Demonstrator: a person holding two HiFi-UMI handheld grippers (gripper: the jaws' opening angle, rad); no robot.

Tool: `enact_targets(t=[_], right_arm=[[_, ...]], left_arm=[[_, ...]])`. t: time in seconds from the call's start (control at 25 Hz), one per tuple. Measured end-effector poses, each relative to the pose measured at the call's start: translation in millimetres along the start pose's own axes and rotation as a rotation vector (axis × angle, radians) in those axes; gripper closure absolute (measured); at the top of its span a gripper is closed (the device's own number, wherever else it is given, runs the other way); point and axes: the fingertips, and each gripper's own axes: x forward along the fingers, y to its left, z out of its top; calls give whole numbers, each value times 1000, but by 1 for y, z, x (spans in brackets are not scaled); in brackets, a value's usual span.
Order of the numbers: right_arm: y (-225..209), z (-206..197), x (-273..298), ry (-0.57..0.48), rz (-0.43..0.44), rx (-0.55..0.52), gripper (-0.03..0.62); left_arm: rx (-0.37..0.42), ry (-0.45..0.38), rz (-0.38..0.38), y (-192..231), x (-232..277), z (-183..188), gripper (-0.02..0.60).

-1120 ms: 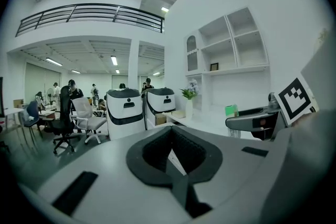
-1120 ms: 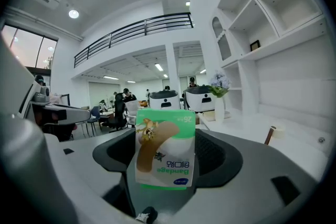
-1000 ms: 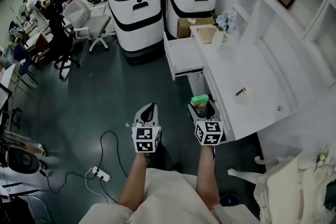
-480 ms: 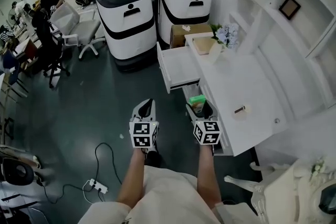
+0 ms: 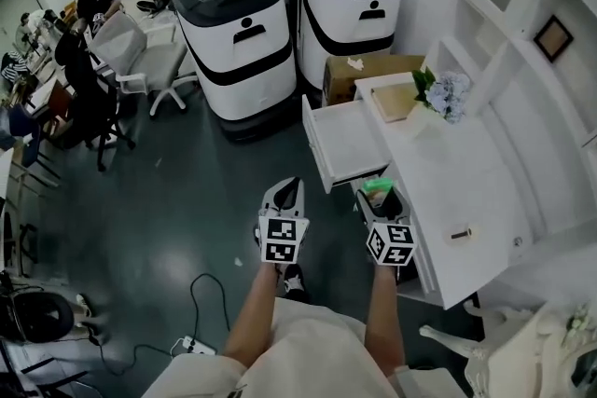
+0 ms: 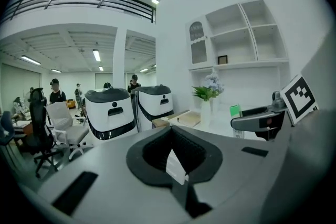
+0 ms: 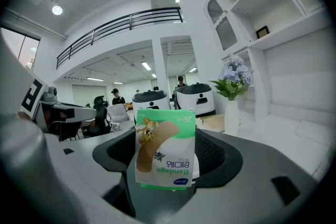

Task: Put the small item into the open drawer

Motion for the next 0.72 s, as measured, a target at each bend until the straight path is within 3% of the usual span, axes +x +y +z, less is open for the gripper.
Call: enact_targets(t=[0.2,0.36,0.72], right_arm=[[8,0,55,9,-35,44,229],[16,4,92,17,-59,73,229],[-16,4,151,81,-61,37,229]], left_arm=[[-13,30,-36,43,30,-10,565],[26,45,3,85,46,-15,565],[-15,79,-52,89,118,-18,565]])
